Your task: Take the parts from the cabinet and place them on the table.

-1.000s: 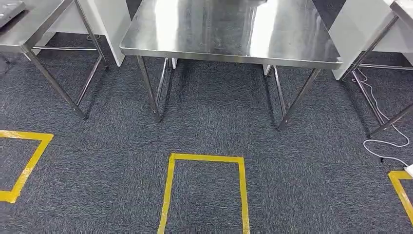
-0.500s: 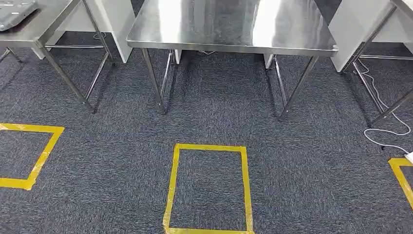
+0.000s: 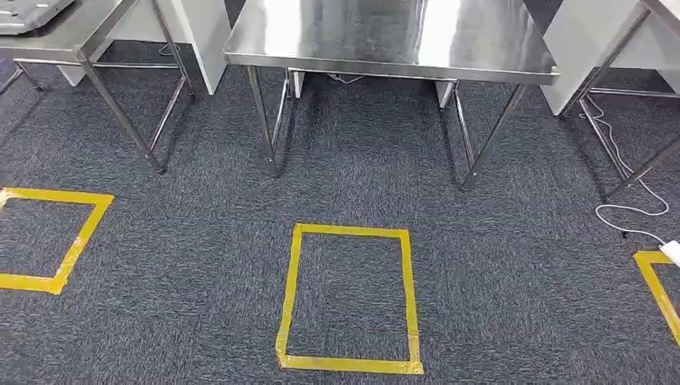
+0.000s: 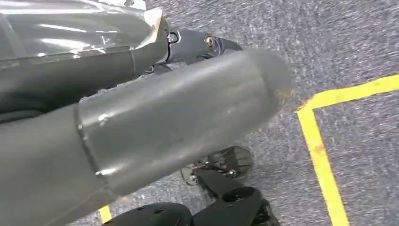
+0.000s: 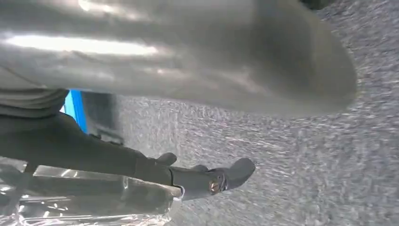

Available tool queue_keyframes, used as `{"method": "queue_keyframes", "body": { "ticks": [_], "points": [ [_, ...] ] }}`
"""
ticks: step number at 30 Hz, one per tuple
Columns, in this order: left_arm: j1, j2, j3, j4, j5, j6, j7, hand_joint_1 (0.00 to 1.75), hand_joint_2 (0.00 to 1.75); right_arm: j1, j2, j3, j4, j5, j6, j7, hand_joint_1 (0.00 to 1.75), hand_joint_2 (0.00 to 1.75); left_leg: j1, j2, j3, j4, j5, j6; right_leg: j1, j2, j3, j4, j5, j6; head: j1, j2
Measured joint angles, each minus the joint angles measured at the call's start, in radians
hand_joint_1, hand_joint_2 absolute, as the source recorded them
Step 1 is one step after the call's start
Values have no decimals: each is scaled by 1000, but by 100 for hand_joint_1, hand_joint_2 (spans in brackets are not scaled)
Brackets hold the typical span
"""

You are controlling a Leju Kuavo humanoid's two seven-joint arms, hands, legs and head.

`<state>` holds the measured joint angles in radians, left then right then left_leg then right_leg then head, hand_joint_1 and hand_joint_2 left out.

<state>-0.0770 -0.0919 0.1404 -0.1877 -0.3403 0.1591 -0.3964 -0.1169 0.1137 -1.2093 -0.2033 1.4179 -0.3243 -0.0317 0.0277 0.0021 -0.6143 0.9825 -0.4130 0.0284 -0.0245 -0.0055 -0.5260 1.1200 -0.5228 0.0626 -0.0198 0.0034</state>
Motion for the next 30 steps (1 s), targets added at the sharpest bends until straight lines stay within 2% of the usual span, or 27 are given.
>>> {"method": "queue_keyframes", "body": {
  "ticks": [1, 2, 3, 5, 6, 7, 8, 9, 10, 11, 12, 13, 14, 15, 16, 17, 19, 20, 21, 22, 23, 25, 26, 27, 28, 30],
  "points": [
    [-2, 1, -1, 0, -5, -2, 0, 0, 0, -2, 0, 0, 0, -1, -1, 0, 0, 0, -1, -2, -5, 2, 9, -7, -6, 2, 71, -102, 0, -2, 1, 0],
    [-3, 1, -1, -2, -6, -2, 1, 0, 0, -6, 2, 0, 0, -1, -2, -2, 0, 0, -6, -2, -11, 3, 16, -15, 2, 8, 123, -184, -29, -12, 2, 0],
    [-5, 1, -2, -2, -6, -5, 3, 0, 0, -4, 2, 0, 0, -1, -4, -4, 0, 0, -7, -2, -6, -3, 27, -23, 14, 11, 105, -175, -24, -19, -2, 0],
    [-9, 2, -2, -2, -7, -6, 6, 0, 0, -3, 4, 0, 0, -1, -6, -6, 0, 0, -7, -3, -8, -4, 40, -31, 14, 10, 92, -169, -21, -26, -2, 0],
    [-8, 2, -2, -1, -7, -8, 8, 0, 0, -1, 4, 0, 0, -3, -6, -6, 0, 0, -4, -4, -10, -2, 43, -36, 5, 8, 86, -170, -13, -37, -5, 0],
    [-8, 3, -2, -1, -7, -8, 8, 0, 0, -2, 5, 0, 0, -4, -7, -6, 0, 0, 1, -4, -17, 13, 11, -39, -6, 3, 83, -170, -5, -50, -5, 0],
    [-8, 3, -2, -1, -8, -9, 10, 0, 0, 0, 5, 0, 0, -5, -8, -6, 0, 0, 1, -3, -30, 57, -52, -40, -2, 1, 73, -169, 5, -65, -6, 0],
    [-8, 3, -2, -1, -8, -11, 10, 0, 0, 0, 5, 0, 0, -5, -10, -6, 0, 0, 1, -3, -53, 136, -122, -42, 3, -1, 61, -169, 14, -75, -9, 0],
    [-8, 3, -3, -1, -10, -11, 10, 0, 0, 1, 5, 0, 0, -5, -10, -6, 0, 0, 1, -4, -74, 217, -172, -44, 9, -3, 50, -168, 23, -78, -7, 0],
    [-8, 3, -3, -1, -10, -11, 10, 0, 0, 1, 5, 0, 0, -5, -10, -6, 0, 0, 1, -4, -90, 290, -201, -45, 14, -4, 37, -166, 32, -80, -8, 0],
    [-8, 4, -3, -1, -10, -11, 10, 0, 0, 2, 5, 0, 0, -4, -10, -6, 0, 0, 1, -4, -90, 326, -199, -44, 17, -5, 32, -163, 40, -80, -8, 0],
    [-8, 4, -3, -1, -10, -11, 10, 0, 0, 3, 5, 0, 0, -4, -10, -6, 0, 0, 1, -4, -71, 317, -175, -41, 19, -5, 20, -157, 46, -78, -8, 0],
    [-8, 4, -3, -1, -10, -11, 10, 0, 0, 4, 5, 0, 0, -4, -10, -6, 0, 0, 1, -4, -28, 267, -139, -37, 21, -4, 9, -150, 48, -74, -8, 0],
    [-8, 4, -3, -2, -10, -11, 10, 0, 0, 4, 6, 0, 0, -2, -10, -6, 0, 0, 1, -4, 38, 173, -106, -32, 21, -4, -1, -141, 50, -72, -8, 0],
    [-9, 4, -3, -2, -10, -11, 10, 0, 0, 4, 6, 0, 0, 0, -10, -6, 0, 0, -1, -4, 101, 80, -94, -24, 22, -4, -7, -132, 50, -71, -8, 0],
    [-11, 5, -3, -2, -10, -11, 10, 0, 0, 4, 8, 0, 0, 3, -11, -6, 0, 0, -5, -4, 138, 25, -118, -20, 29, -5, -16, -124, 52, -67, -8, 0],
    [-11, 5, -3, -2, -10, -11, 9, 0, 0, 2, 8, 1, 0, 9, -14, -5, 0, 0, -10, -4, 127, 17, -114, -15, 28, -6, -23, -121, 61, -53, -8, 0],
    [-10, 5, -3, -2, -10, -11, 9, 0, 0, 2, 8, 2, 0, 11, -17, -2, 0, 0, -15, -4, 124, 18, -110, -9, 24, -6, -26, -123, 68, -43, -7, 0],
    [-10, 4, -3, -2, -11, -11, 9, 0, 0, 4, 8, 2, 0, 16, -20, 1, 0, 0, -13, -4, 119, 10, -100, 0, 29, -6, -31, -125, 74, -34, -7, 0],
    [-12, 1, -3, -2, -14, -11, 9, 0, 0, 4, 6, 2, 0, 17, -22, 4, 0, 0, -4, 3, 115, 0, -86, 7, 28, -6, -38, -110, 62, -32, -7, 0],
    [-14, 3, -3, -2, -14, -11, 9, 0, 0, 5, 5, 3, 0, 19, -23, 7, 0, 0, -6, 1, 104, -2, -76, 17, 26, 0, -63, -74, 27, -38, -5, 0],
    [-16, 3, -2, -3, -16, -11, 9, 0, 0, 5, 5, 3, 0, 19, -25, 15, 0, 0, -8, 4, 80, -1, -59, 20, 19, 2, -120, 68, -56, -47, 0, 0],
    [-16, 3, -2, -3, -17, -12, 9, 0, 0, 5, 5, 3, 0, 19, -26, 20, 0, 0, -9, 5, 65, 0, -49, 18, 15, 2, -148, 153, -93, -44, 0, 0],
    [-15, 3, -2, -3, -17, -13, 9, 0, 0, 6, 5, 3, 0, 19, -27, 23, 0, 0, -9, 6, 55, 0, -42, 16, 13, 2, -153, 188, -106, -36, 0, 0],
    [-15, 3, -3, -3, -17, -13, 9, 0, 0, 8, 4, 3, 0, 19, -28, 24, 0, 0, -9, 6, 45, 0, -33, 13, 10, 2, -132, 174, -101, -27, 0, 0],
    [-15, 2, -3, -3, -17, -13, 9, 0, 0, 8, 2, 3, 0, 19, -29, 24, 0, 0, -5, 5, 31, 1, -21, 5, 5, 2, -21, 12, -52, -4, 0, 0]
  ]
}}
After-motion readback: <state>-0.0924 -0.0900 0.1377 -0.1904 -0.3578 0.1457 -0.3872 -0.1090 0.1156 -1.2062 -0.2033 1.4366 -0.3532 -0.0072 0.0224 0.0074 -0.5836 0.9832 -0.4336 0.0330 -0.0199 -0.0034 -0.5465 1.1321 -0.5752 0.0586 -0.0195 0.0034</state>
